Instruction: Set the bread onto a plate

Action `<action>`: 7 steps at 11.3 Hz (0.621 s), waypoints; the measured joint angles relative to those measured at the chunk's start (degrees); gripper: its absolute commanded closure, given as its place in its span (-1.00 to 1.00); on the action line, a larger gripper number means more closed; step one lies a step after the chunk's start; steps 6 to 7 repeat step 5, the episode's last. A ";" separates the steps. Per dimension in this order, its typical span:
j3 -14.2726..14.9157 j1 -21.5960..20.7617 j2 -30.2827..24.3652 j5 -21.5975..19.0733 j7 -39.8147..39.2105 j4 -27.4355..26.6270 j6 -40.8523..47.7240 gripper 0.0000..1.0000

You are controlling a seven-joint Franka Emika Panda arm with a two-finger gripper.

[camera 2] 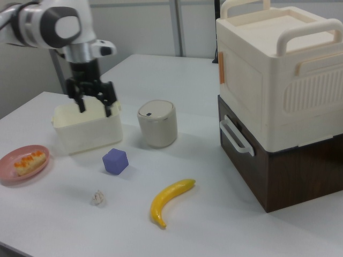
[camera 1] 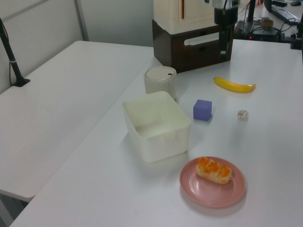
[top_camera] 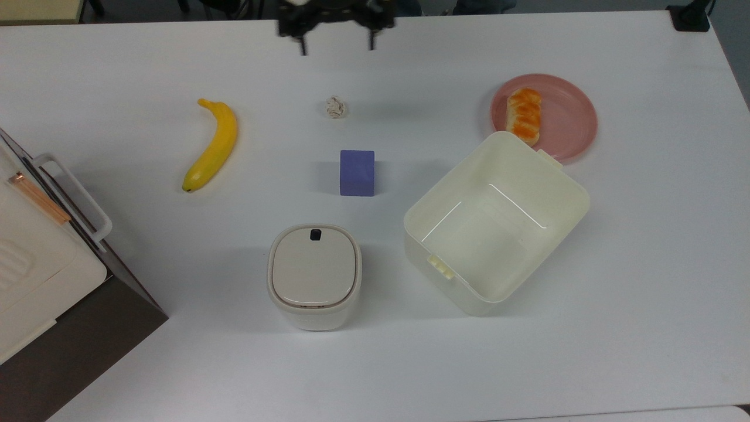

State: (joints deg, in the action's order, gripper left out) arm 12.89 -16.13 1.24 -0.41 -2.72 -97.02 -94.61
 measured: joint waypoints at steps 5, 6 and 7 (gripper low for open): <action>-0.13 5.39 0.11 -0.05 -2.04 0.63 -0.02 -1.00; -0.13 5.39 0.11 -0.05 -2.04 0.63 -0.02 -1.00; -0.13 5.39 0.11 -0.05 -2.04 0.63 -0.02 -1.00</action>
